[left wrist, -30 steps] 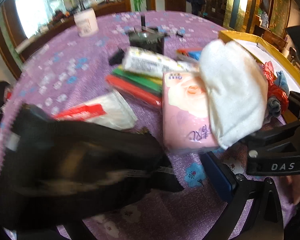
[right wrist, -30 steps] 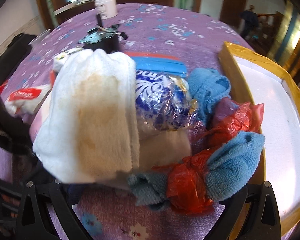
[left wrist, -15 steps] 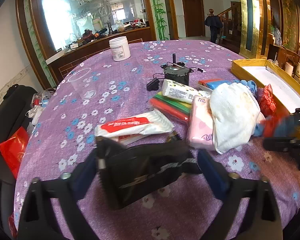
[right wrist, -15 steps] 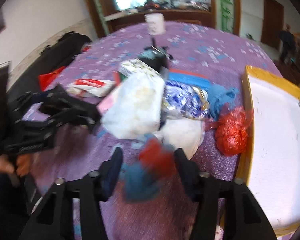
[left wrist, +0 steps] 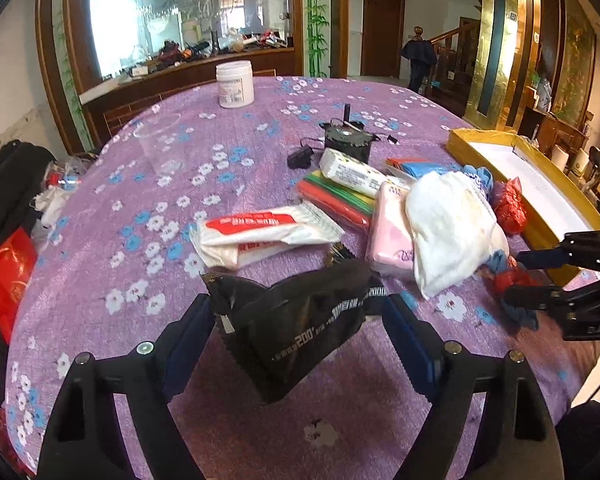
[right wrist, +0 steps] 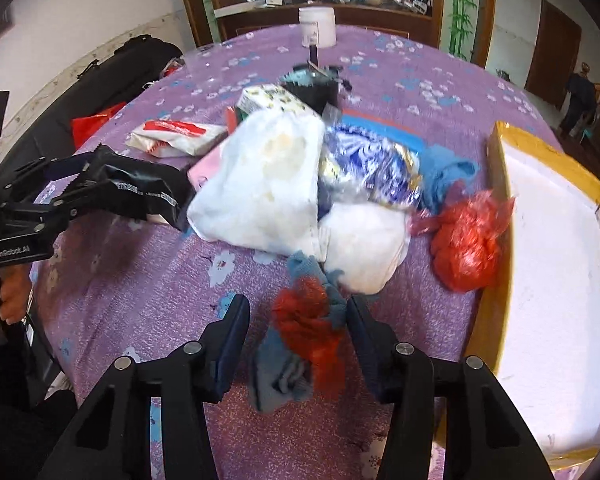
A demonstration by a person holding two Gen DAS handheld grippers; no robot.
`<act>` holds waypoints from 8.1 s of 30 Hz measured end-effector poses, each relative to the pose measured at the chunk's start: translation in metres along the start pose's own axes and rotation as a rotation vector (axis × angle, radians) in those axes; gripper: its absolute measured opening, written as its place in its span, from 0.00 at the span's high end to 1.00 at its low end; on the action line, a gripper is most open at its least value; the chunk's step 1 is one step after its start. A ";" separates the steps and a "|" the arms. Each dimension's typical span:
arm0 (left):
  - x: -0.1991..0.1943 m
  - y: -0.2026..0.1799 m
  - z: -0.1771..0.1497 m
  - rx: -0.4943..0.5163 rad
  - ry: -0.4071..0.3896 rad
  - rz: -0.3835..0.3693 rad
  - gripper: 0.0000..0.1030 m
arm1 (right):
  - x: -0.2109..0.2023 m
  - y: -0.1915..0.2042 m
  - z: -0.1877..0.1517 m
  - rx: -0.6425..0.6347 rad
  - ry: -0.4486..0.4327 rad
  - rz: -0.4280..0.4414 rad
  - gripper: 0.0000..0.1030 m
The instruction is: Organize soft objects
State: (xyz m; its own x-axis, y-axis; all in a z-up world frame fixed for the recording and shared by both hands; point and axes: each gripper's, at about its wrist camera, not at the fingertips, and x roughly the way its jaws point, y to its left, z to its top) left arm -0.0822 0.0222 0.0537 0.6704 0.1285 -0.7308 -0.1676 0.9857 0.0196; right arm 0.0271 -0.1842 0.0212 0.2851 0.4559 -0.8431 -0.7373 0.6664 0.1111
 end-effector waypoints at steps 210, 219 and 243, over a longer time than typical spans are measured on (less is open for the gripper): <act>0.139 -0.314 0.158 0.177 -0.030 -0.178 0.60 | -0.044 -0.292 0.046 0.485 -0.241 -0.331 0.57; 0.128 -0.318 0.157 0.207 -0.097 -0.146 0.46 | -0.053 -0.290 0.047 0.487 -0.279 -0.342 0.51; 0.016 -0.243 0.108 0.135 -0.206 -0.041 0.35 | -0.117 -0.184 0.027 0.373 -0.458 -0.215 0.29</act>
State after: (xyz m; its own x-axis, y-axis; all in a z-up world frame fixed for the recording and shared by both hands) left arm 0.0468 -0.2038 0.1110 0.8103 0.0943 -0.5784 -0.0485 0.9944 0.0943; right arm 0.1460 -0.3439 0.1142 0.6976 0.4400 -0.5654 -0.3944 0.8947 0.2097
